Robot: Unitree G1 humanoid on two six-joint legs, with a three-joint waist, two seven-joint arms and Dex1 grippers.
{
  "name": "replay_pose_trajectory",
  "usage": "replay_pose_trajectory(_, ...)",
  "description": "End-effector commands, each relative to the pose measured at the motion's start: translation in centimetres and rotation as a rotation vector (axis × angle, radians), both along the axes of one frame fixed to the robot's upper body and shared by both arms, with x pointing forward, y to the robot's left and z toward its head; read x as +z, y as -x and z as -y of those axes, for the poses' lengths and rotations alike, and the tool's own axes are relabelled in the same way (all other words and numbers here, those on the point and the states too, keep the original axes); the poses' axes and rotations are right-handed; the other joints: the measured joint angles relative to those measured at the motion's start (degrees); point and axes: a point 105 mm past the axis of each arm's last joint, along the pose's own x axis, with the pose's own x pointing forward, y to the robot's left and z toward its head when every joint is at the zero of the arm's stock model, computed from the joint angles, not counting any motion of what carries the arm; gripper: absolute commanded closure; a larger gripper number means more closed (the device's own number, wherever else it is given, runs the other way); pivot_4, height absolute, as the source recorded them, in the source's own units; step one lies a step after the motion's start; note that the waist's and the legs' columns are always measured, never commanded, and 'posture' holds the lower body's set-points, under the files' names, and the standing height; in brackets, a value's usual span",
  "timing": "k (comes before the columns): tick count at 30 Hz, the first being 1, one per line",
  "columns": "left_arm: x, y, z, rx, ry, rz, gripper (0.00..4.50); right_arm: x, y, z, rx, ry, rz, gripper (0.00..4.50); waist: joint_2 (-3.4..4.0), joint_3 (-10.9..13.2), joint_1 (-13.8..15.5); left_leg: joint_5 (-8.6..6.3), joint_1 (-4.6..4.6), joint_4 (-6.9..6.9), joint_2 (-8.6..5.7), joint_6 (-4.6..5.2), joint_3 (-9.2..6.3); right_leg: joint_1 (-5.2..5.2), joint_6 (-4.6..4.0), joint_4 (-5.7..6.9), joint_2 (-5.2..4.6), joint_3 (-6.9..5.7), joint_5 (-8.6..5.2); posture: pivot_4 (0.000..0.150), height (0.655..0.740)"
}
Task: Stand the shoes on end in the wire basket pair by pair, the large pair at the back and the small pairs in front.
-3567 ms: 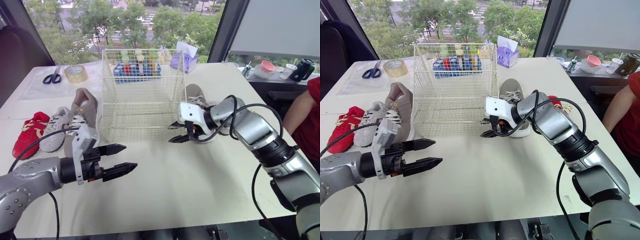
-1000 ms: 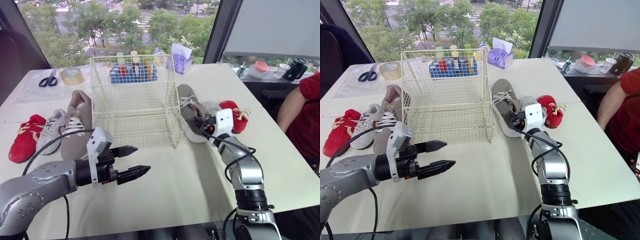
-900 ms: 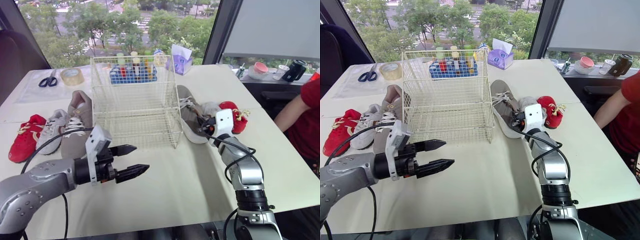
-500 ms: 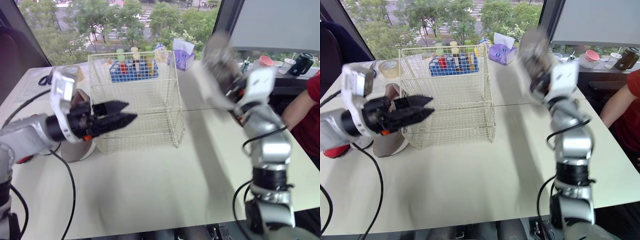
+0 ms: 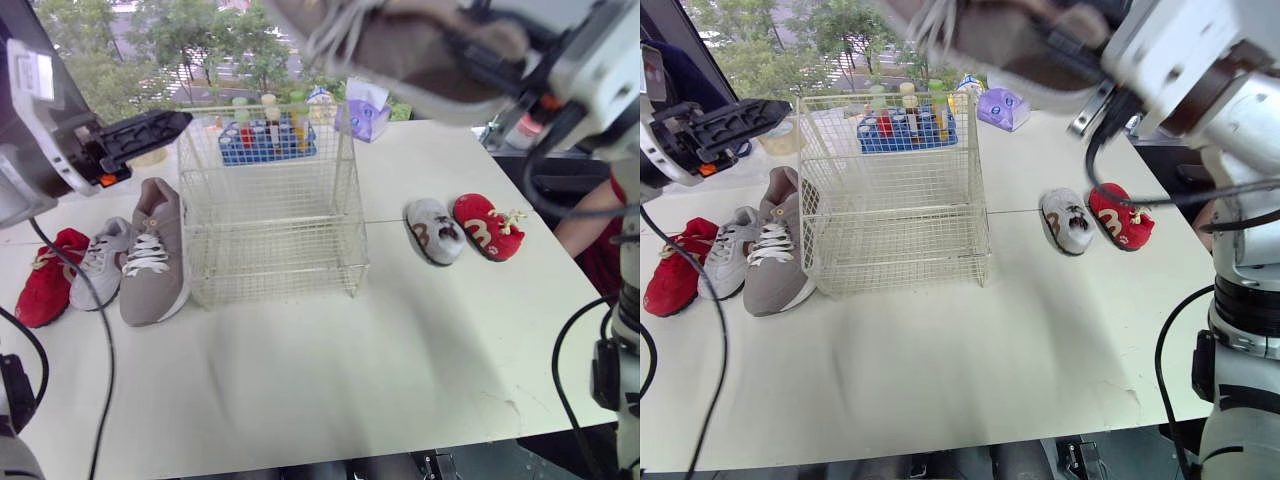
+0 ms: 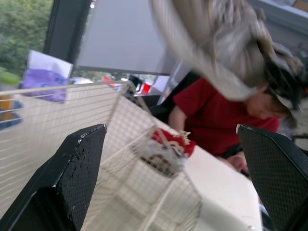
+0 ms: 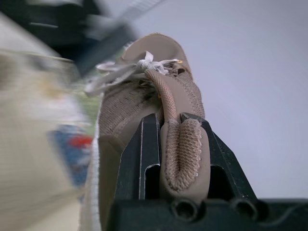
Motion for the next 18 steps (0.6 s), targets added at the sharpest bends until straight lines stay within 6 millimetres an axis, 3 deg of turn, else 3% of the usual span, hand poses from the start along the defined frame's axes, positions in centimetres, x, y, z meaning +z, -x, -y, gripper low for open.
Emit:
replay_pose_trajectory(1,1.9,0.3,-0.4,-0.027,0.008,0.07,0.0,0.8,1.4,-0.2,0.039,0.043,0.117,4.3,-0.11,0.06,0.01,0.0,-0.02,0.06,0.0,0.0,0.01,0.0,0.0,0.0,-0.04,0.01,0.0,0.15,0.74)
replay_pose_trajectory(6,2.5,-0.9,0.7,-0.105,-0.039,0.093,0.0,-0.8,1.9,-1.9,0.133,0.101,0.114,4.3,-0.34,0.14,0.07,-0.01,-0.02,0.17,-0.04,0.02,-0.02,0.06,0.03,0.07,-0.02,-0.02,0.02,0.15,0.74)
replay_pose_trajectory(11,1.8,-2.2,2.4,-0.2,-0.08,0.075,0.0,-1.6,2.3,-2.7,0.175,0.136,0.123,4.3,-0.34,0.14,-0.02,0.01,0.0,0.17,-0.03,0.0,0.01,0.06,0.04,0.11,-0.02,-0.01,0.03,0.15,0.74)
replay_pose_trajectory(14,1.9,-1.8,2.4,-0.254,-0.064,0.072,0.86,-1.7,2.4,-2.8,0.178,0.144,0.126,4.3,-0.38,0.17,-0.14,0.0,-0.01,0.17,-0.03,0.01,0.01,0.05,0.05,0.11,-0.02,0.0,0.03,0.15,0.74)
replay_pose_trajectory(18,2.3,-1.0,2.3,-0.3,-0.049,0.068,2.86,-1.8,2.5,-2.7,0.168,0.15,0.13,4.3,-0.4,0.18,-0.26,-0.01,-0.02,0.17,0.01,0.02,0.03,-0.01,0.05,0.13,-0.01,0.0,0.03,0.15,0.74)
